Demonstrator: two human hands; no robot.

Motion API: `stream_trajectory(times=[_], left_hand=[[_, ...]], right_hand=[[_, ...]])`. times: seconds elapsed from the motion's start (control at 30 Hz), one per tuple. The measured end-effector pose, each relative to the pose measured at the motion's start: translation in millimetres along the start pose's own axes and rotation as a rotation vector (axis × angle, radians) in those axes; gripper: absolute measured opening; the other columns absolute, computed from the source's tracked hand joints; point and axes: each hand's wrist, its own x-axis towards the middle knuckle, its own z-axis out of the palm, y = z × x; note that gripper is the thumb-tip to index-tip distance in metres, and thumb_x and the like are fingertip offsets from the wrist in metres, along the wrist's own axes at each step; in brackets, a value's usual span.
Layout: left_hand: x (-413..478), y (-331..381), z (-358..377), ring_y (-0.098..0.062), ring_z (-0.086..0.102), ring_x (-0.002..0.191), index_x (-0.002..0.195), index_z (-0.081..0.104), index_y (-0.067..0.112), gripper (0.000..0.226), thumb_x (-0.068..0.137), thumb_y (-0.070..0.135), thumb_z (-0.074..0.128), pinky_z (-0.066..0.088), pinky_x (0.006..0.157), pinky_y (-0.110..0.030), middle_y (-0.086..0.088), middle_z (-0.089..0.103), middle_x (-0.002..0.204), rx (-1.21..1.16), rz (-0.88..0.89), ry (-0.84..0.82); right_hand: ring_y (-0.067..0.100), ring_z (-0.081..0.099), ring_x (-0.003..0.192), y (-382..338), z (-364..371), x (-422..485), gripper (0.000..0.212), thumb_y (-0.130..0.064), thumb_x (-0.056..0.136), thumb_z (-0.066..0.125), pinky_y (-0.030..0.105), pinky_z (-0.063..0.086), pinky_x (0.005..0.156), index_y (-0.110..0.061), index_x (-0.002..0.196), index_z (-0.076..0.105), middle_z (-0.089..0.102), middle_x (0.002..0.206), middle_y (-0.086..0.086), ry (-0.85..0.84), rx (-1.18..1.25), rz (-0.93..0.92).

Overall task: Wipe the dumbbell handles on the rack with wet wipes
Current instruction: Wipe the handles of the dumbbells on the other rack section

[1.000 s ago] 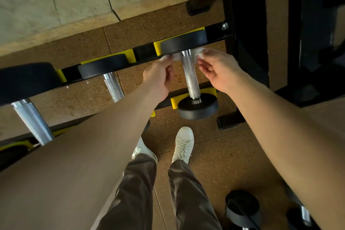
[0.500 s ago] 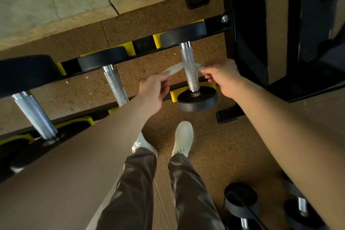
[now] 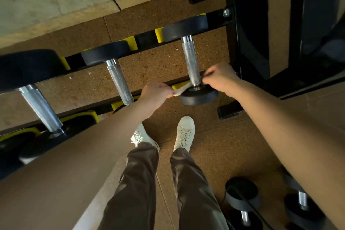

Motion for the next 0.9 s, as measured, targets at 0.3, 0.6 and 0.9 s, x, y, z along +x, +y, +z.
stream_trajectory(times=[0.3, 0.6, 0.9], left_hand=[[-14.7, 12.0, 26.1, -0.006, 0.054, 0.060, 0.104, 0.072, 0.030, 0.009, 0.099, 0.030, 0.064, 0.043, 0.045, -0.013, 0.003, 0.069, 0.092, 0.023, 0.087, -0.010], [-60.7, -30.4, -32.0, -0.002, 0.062, 0.103, 0.128, 0.063, 0.031, 0.048, 0.091, 0.000, 0.063, 0.053, 0.074, -0.011, 0.012, 0.066, 0.117, -0.237, 0.347, 0.031], [-78.4, -88.9, -112.7, -0.003, 0.071, 0.086, 0.110, 0.071, 0.020, 0.017, 0.093, 0.020, 0.072, 0.052, 0.074, -0.014, 0.003, 0.076, 0.096, -0.348, 0.276, 0.074]], right_hand=[[0.029, 0.067, 0.086, -9.2, -22.6, -43.4, 0.018, -0.020, 0.094, 0.061, 0.040, 0.053, 0.077, -0.007, 0.092, 0.073, 0.070, 0.090, 0.012, -0.074, -0.133, -0.131], [0.023, 0.072, 0.088, -82.8, 30.0, -86.2, 0.007, -0.013, 0.089, 0.071, 0.032, 0.061, 0.079, -0.007, 0.093, 0.069, 0.073, 0.093, 0.008, -0.168, 0.447, -0.162], [0.027, 0.072, 0.097, -152.1, 101.8, -83.9, 0.026, 0.009, 0.090, 0.062, 0.036, 0.060, 0.083, -0.005, 0.111, 0.062, 0.067, 0.105, 0.015, -0.170, 1.071, -0.054]])
